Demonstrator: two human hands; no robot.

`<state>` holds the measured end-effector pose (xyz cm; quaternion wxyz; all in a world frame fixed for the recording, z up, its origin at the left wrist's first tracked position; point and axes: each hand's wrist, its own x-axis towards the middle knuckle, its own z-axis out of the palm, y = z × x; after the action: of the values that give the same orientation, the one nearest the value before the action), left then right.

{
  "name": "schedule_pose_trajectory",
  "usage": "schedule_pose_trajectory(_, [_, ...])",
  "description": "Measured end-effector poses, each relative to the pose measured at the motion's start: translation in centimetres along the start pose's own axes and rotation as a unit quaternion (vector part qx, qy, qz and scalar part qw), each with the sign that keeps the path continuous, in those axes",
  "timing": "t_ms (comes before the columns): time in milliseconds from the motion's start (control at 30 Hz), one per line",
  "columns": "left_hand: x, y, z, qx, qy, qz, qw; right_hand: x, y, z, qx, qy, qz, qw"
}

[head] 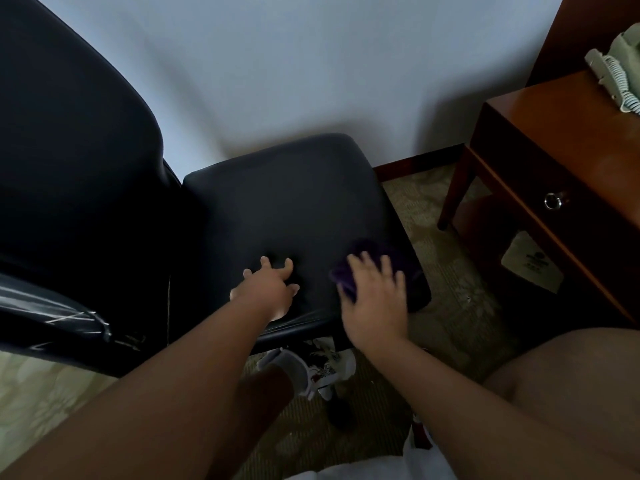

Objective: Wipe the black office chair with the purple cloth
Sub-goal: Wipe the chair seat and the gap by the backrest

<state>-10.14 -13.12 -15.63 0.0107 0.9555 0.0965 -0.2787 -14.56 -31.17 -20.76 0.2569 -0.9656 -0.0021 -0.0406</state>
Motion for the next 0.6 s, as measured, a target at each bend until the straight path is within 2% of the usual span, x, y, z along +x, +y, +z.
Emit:
schedule_pose_trajectory(67, [0.0,0.0,0.0,0.009,0.005,0.003,1.0,-0.6,-1.7,0.8,0.0,-0.042,-0.106,0.993])
schedule_pose_trajectory(133, [0.0,0.0,-0.1,0.018,0.006,0.001,1.0,-1.3,-3.1,1.8,0.011,-0.078,-0.17,0.982])
schedule_pose_trajectory(333, [-0.2,-1.3,0.2,0.018,0.03,0.035,0.999,-1.3,-2.7,1.6,0.026,-0.096,-0.196,0.976])
schedule_pose_trajectory(400, [-0.3,-2.4,0.2,0.021,0.046,0.059,0.997,-0.6,-2.1,0.6,0.029,-0.089,-0.181,0.979])
schedule_pose_trajectory(600, [-2.5,-6.8,0.2,-0.074,0.046,0.118,0.989,0.7,0.7,-1.9,0.086,-0.042,-0.021,0.995])
